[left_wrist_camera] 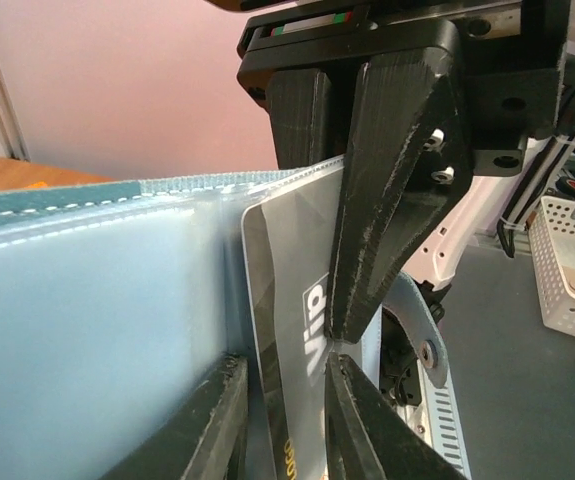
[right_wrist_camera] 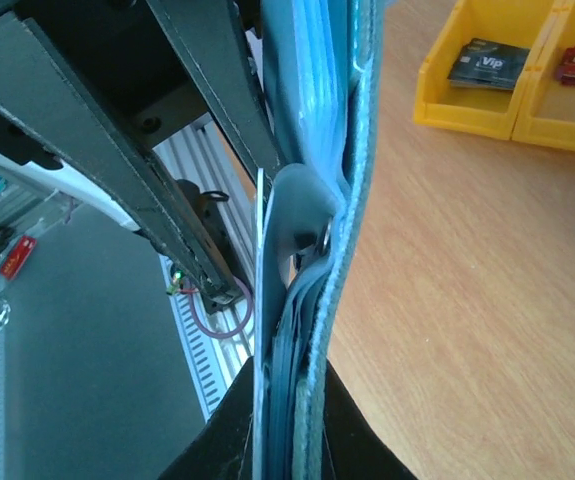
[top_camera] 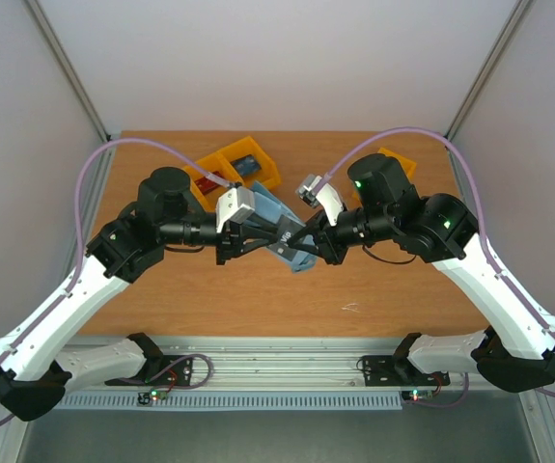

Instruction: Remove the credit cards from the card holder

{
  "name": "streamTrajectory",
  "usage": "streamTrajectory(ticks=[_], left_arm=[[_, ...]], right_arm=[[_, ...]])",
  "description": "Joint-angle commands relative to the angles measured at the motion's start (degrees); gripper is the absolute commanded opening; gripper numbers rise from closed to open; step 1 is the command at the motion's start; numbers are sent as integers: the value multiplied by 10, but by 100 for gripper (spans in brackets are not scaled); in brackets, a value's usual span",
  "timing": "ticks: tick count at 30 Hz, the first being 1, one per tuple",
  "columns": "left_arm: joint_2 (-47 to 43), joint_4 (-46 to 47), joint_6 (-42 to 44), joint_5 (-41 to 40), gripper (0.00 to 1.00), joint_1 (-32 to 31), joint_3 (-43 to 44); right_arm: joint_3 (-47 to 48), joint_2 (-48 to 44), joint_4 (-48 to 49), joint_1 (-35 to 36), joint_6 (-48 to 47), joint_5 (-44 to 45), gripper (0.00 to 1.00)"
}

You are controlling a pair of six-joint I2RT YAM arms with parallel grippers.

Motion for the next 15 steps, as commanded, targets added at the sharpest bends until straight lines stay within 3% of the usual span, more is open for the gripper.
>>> streamTrajectory(ticks=[1, 6, 10, 15], left_arm=[[12, 38, 4, 37, 22, -3, -4], [9, 53, 5, 107, 1, -3, -5], [3, 70, -20, 164, 0, -2, -9], [-7, 72, -63, 151, 0, 17, -10]], right_arm=[[13, 3, 22, 5, -21, -51, 1], [6, 2, 30, 5, -29, -37, 1], [-6, -7, 39, 5, -30, -28, 2], [-53, -51, 73, 3, -30, -3, 31]])
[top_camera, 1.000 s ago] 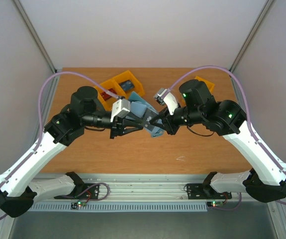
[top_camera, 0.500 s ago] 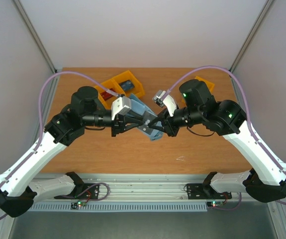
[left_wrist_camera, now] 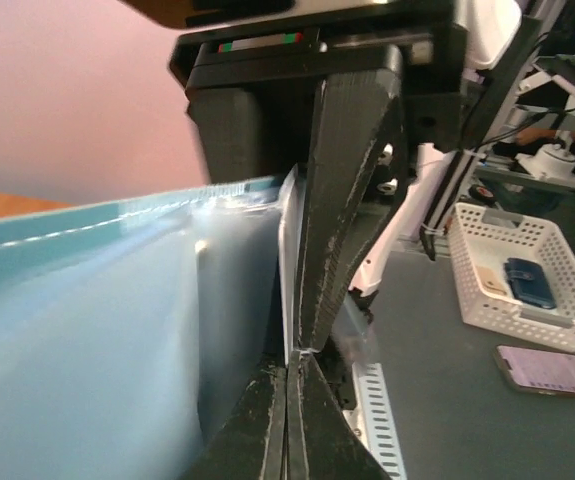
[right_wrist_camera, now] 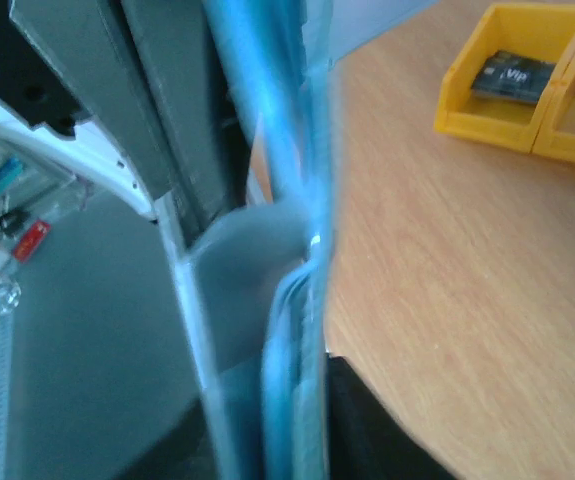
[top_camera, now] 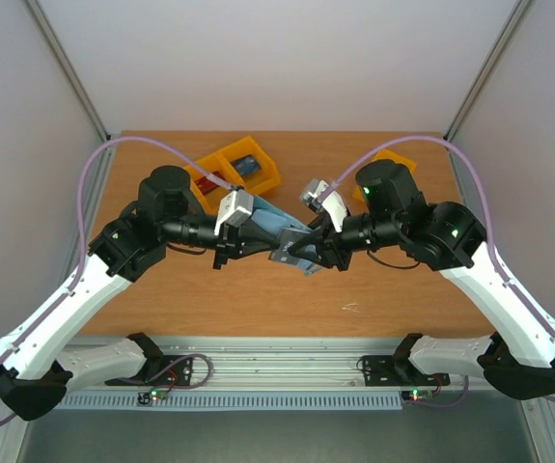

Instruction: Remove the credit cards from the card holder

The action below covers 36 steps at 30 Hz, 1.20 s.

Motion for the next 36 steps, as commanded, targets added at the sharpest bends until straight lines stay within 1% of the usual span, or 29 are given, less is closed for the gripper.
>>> streamTrajectory(ticks=[1, 2, 4, 7, 11, 14, 15, 18, 20, 21, 24, 30, 32, 34, 35, 36], left_arm=[[-13, 56, -42, 32, 0, 18, -7], [-15, 67, -61, 31, 0, 25, -12], [-21, 93, -88, 33, 0, 38, -21], [-25, 124, -119, 43, 0, 43, -33], [-28, 118, -123, 49, 0, 45, -37], [-31, 103, -111, 59, 0, 50, -34], [-31, 95, -106, 63, 0, 52, -32], [-33, 39, -67, 65, 0, 59, -19], [-32, -5, -8, 56, 0, 63, -8], [-32, -27, 7, 52, 0, 65, -4], [-32, -50, 42, 41, 0, 70, 1], [-31, -75, 70, 23, 0, 80, 7], [-32, -96, 95, 0, 0, 85, 10], [-35, -112, 118, -42, 0, 93, 13], [-37, -116, 125, -71, 0, 97, 13], [-40, -115, 132, -118, 0, 101, 13]], right_arm=[[-49, -41, 80, 2, -4, 17, 35], [-62, -50, 89, 1, -4, 13, 38], [-82, -65, 104, 0, -1, 7, 40], [-98, -72, 113, 0, 3, 3, 37], [-103, -74, 116, -1, 3, 0, 23], [-109, -82, 114, -2, 1, 1, 5], [-112, -88, 113, -3, 1, 3, 2], [-123, -101, 108, -6, 0, 8, 1], [-123, -103, 96, -7, -2, 9, 1], [-121, -103, 89, -8, -3, 8, 1], [-119, -103, 73, -8, -5, 3, 1], [-121, -109, 54, -10, -2, 23, 1], [-122, -109, 42, -17, 6, 52, 1], [-126, -103, 23, -38, 18, 69, 1], [-131, -100, 15, -55, 28, 69, 1], [-146, -97, 12, -81, 42, 63, 1]])
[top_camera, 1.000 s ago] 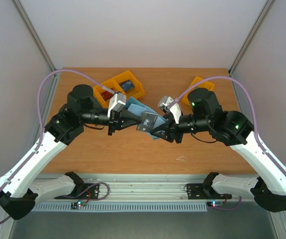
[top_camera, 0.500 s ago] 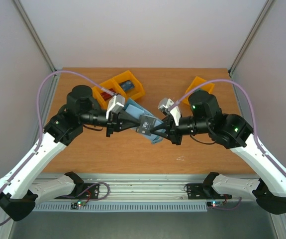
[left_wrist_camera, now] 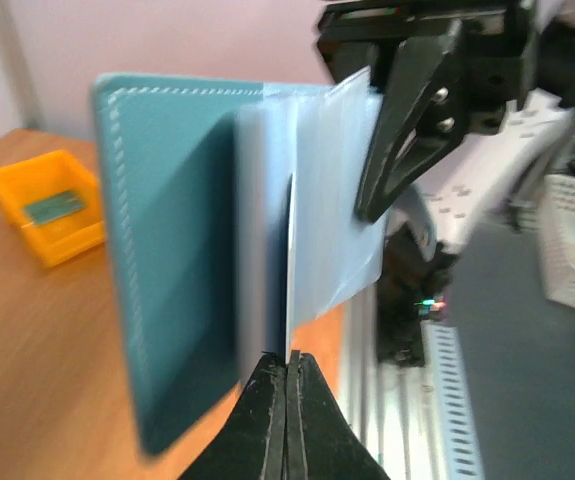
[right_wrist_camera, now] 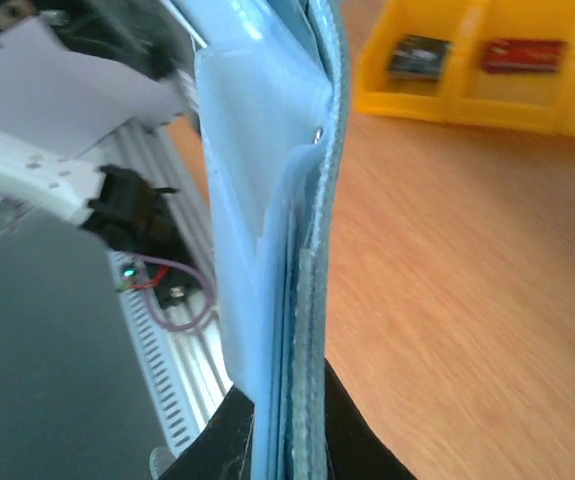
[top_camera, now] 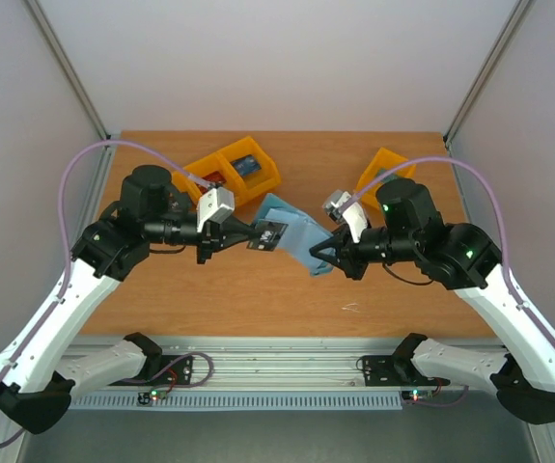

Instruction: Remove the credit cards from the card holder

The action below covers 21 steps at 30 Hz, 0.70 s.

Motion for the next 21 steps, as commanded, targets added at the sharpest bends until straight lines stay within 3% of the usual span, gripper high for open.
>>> streamTrajectory(ticks=[1, 4, 7, 15, 19, 21], left_arm=[[-15, -20, 56, -151, 0, 18, 17], [-26, 5, 53, -264, 0, 25, 2], [-38, 17, 34, -314, 0, 27, -16], [-58, 30, -37, -276, 0, 27, -59], [-59, 32, -46, -262, 0, 27, -66], [-59, 32, -47, -251, 0, 27, -67]], right_arm=[[-36, 8, -30, -84, 50, 13, 1], [-87, 29, -16, -171, 100, -34, 1], [-124, 84, 0, -190, 138, -59, 1], [-218, 236, 184, -170, 281, -182, 1], [-261, 293, 266, -164, 313, -223, 1], [-271, 318, 261, -164, 303, -219, 1]])
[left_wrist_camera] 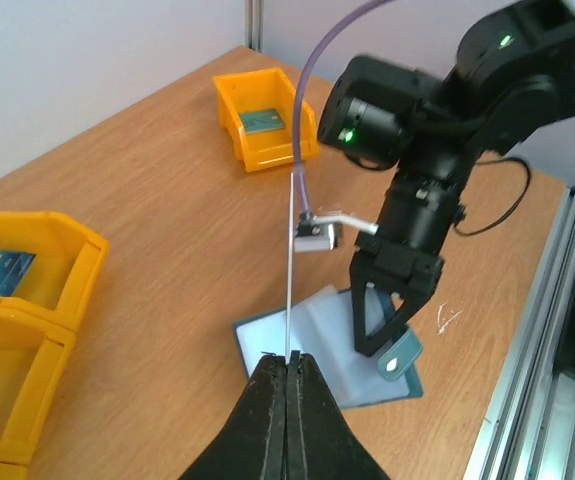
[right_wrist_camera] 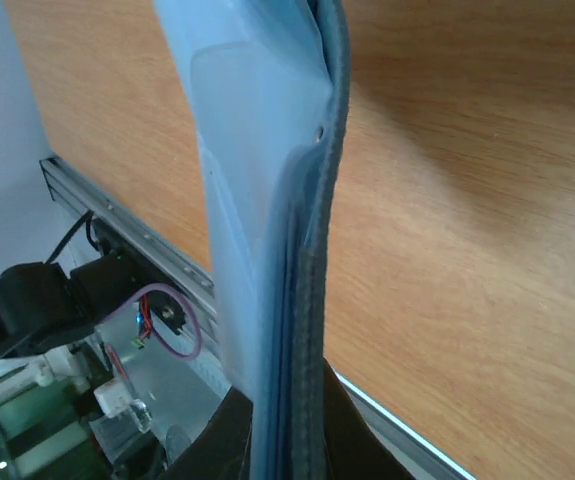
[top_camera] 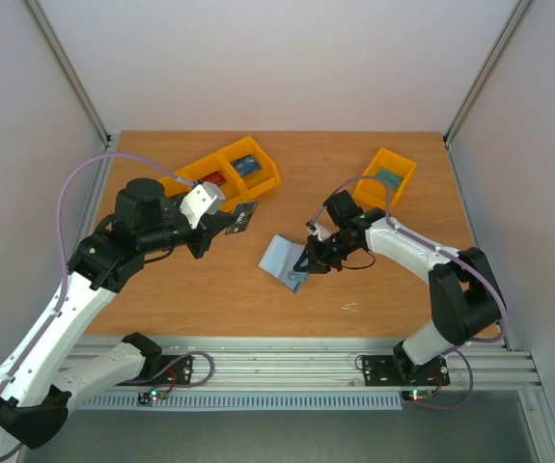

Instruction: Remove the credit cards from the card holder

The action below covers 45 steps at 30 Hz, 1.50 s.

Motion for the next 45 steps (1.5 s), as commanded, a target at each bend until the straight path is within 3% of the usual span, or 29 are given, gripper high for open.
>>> streamTrajectory(ticks=[1, 2, 4, 6, 9, 14, 18, 21, 25, 30, 36, 40, 42, 43, 44, 45], left_arm=[[-10, 36, -19, 22, 0, 2, -3], [-10, 36, -18, 26, 0, 2, -3], [-12, 32, -15, 33, 0, 2, -4], [-13, 31, -12, 41, 0, 2, -6], [-14, 29, -10, 58, 0, 2, -8], [-8, 14, 11, 121, 0, 2, -7], [-3, 7, 17, 174, 0, 1, -13], [0, -3, 27, 225, 0, 1, -12], [7, -24, 39, 288, 0, 1, -3], [11, -70, 75, 355, 0, 1, 9], [18, -86, 86, 381, 0, 1, 12], [22, -84, 79, 372, 0, 1, 12], [22, -66, 68, 342, 1, 0, 9], [22, -52, 56, 298, 15, 0, 7], [20, -34, 38, 248, 45, 0, 2], [19, -16, 27, 193, 61, 0, -1]], right_arm=[[-22, 43, 62, 5, 26, -41, 5], [-23, 49, 47, 4, 18, -29, 13], [-18, 45, 7, 0, 2, 14, 41], [-3, 31, -52, -7, -22, 82, 58], [42, -11, -156, -13, -47, 217, 71], [154, -88, -276, -9, -86, 348, 79], [232, -142, -266, 61, -187, 296, 76], [273, -168, -227, 157, -257, 188, 77], [307, -147, -173, 192, -267, 53, 75], [335, -116, -169, 218, -279, 55, 71], [340, -124, -155, 218, -271, 44, 46], [355, -117, -160, 218, -245, 66, 4], [364, -110, -175, 217, -226, 89, 1], [368, -107, -183, 216, -215, 104, 1], [373, -103, -192, 211, -190, 125, 1], [378, -102, -199, 201, -162, 149, 1]])
